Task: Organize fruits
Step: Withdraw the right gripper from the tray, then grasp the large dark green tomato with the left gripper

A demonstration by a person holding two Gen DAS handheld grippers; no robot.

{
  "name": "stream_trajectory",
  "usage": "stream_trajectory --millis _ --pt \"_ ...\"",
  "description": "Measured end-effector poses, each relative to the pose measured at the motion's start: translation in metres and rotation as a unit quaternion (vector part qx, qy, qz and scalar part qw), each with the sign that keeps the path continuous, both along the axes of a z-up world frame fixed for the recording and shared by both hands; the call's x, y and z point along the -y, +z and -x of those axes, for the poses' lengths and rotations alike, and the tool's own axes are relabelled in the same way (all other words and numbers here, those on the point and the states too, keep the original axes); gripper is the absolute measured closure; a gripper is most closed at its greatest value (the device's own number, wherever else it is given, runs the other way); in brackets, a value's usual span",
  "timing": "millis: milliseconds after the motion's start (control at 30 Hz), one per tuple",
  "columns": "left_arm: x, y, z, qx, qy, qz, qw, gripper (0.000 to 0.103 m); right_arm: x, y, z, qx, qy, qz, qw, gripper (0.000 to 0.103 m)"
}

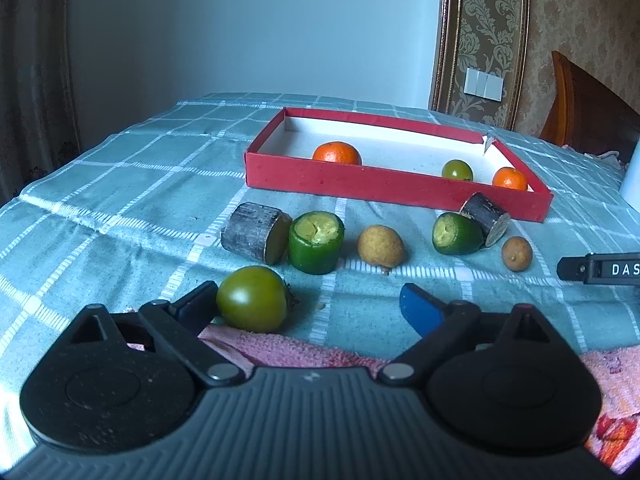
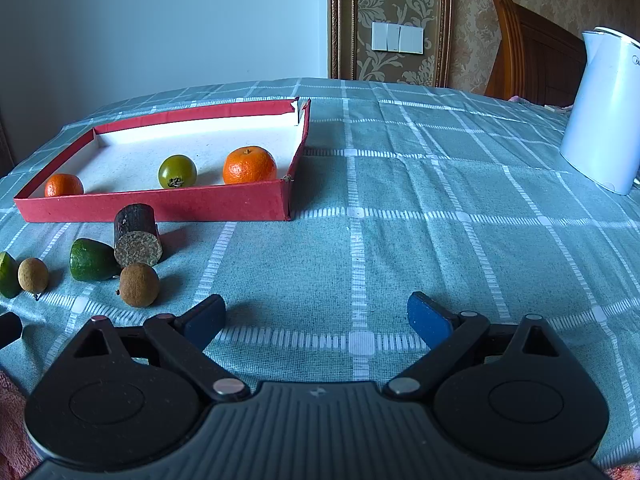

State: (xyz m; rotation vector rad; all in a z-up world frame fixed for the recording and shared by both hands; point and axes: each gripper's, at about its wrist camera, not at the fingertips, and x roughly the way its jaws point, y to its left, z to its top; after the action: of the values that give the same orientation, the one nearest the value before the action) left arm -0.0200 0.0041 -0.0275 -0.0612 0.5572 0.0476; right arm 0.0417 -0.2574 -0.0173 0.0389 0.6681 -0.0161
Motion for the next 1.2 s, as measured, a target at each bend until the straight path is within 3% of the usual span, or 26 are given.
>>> stream_trajectory --millis 633,1200 --pt "-0.002 -0.001 0.014 0.042 -0.006 0.000 0.9991 0.031 0.000 0.000 0.000 0.000 0.000 0.000 1.000 0.005" --pt "-0.011 0.000 0.016 0.045 0.006 -0.001 0.9990 0.070 0.000 0.000 0.000 0.000 0.000 0.000 1.000 0.004"
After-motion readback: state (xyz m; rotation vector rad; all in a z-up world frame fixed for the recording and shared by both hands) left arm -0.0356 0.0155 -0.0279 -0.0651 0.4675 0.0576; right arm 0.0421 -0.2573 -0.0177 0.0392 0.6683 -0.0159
